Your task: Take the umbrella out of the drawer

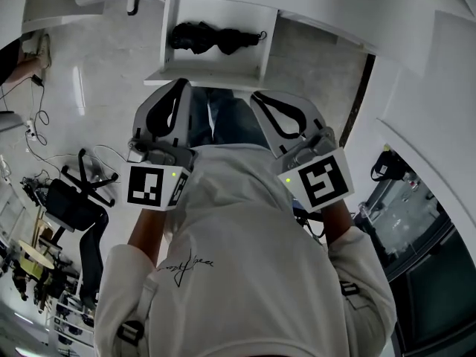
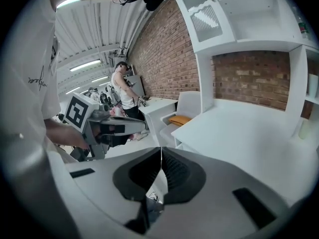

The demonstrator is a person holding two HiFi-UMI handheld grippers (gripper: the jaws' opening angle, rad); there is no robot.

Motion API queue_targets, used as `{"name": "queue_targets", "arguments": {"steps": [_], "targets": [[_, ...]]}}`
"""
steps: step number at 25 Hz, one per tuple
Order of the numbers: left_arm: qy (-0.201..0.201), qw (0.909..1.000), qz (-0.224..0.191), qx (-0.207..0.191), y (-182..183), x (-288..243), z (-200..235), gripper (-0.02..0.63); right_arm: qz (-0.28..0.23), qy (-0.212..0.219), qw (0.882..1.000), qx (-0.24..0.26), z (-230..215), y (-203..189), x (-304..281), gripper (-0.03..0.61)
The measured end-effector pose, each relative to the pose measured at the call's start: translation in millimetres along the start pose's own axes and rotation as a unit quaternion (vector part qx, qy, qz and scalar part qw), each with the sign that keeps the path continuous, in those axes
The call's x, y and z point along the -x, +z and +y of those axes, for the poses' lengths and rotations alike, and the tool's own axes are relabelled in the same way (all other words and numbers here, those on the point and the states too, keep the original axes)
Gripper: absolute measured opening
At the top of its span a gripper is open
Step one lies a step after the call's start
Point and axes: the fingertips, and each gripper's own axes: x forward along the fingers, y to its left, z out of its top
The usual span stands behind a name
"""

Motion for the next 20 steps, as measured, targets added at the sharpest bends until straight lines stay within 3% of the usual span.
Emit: {"name": "queue_targets", "arguments": {"steps": [20], "targets": [[-0.006,0.9992,0.038,0.012,-27,-26,48,0.017,0.059,0.024,0.998,0.012,-13,-32,-61,0.026]]}}
